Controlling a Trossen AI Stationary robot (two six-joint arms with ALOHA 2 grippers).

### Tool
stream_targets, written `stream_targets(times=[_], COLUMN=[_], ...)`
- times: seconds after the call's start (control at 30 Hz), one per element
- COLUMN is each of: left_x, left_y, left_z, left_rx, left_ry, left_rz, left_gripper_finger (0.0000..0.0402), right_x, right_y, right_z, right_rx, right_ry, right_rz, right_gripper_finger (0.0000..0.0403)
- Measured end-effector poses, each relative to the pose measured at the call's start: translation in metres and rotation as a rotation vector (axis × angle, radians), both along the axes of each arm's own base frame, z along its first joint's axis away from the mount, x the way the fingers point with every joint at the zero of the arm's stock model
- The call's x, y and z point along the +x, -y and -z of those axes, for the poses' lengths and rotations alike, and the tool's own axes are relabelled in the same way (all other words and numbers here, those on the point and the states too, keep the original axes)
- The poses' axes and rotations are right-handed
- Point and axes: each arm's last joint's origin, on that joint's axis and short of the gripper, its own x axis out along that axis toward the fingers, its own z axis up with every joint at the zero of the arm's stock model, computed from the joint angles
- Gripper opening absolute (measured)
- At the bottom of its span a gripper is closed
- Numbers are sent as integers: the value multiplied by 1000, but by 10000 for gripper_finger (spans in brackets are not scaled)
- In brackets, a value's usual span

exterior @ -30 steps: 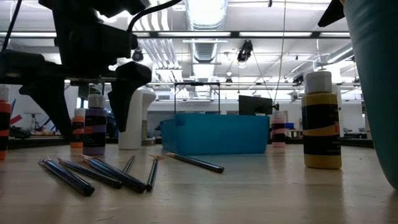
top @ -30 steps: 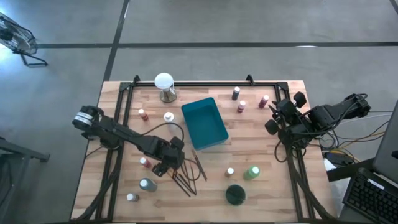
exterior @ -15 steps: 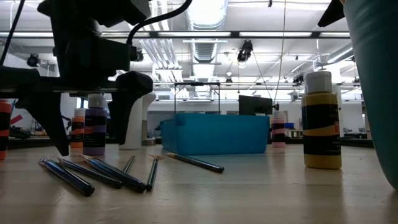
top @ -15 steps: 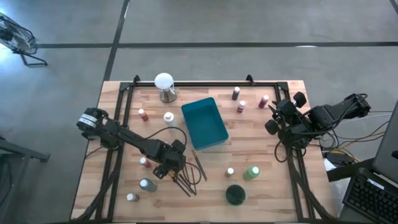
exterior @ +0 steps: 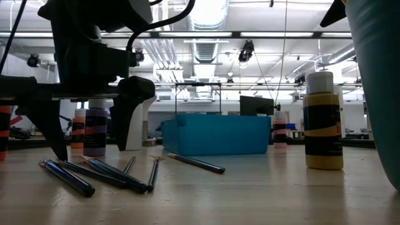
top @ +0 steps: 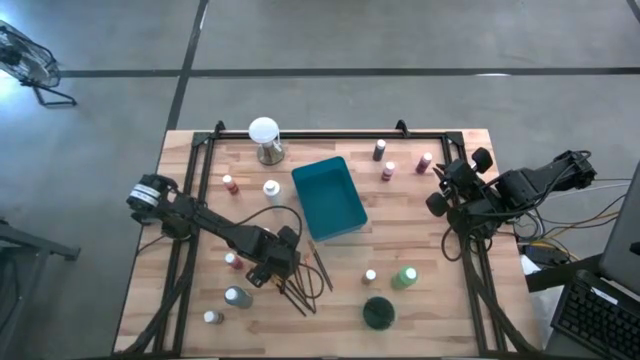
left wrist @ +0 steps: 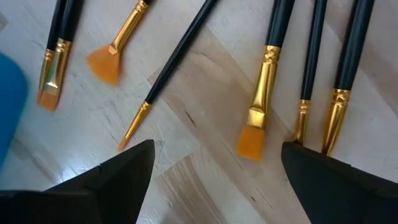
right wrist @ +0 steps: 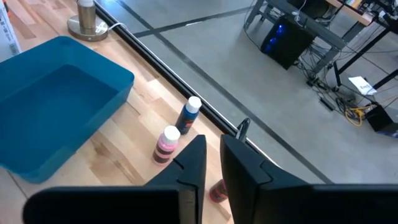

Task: Pick & Place Paint Supplies
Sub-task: Put the gold paint brush into the green cup

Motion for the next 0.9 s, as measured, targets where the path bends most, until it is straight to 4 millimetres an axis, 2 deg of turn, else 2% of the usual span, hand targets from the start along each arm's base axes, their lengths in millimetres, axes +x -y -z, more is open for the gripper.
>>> stream_targets(times=[0.13, 0.5, 0.9], left_x=[0, -1, -2], left_y=[0, 0, 0], left_z=[0, 2, 2], left_rx=[0, -1, -12], left_ry=[0, 5, -4], left_rz=[0, -2, -1], left_gripper_finger=[331, 238, 186], right_x=[0, 0, 0], right_y=[0, 0, 0], right_z=[0, 0, -1], right_rx=[-1, -23, -24], right_ry=[-1, 8, 8], right_rz=[-1, 5, 5], right_gripper_finger=[39, 63, 89])
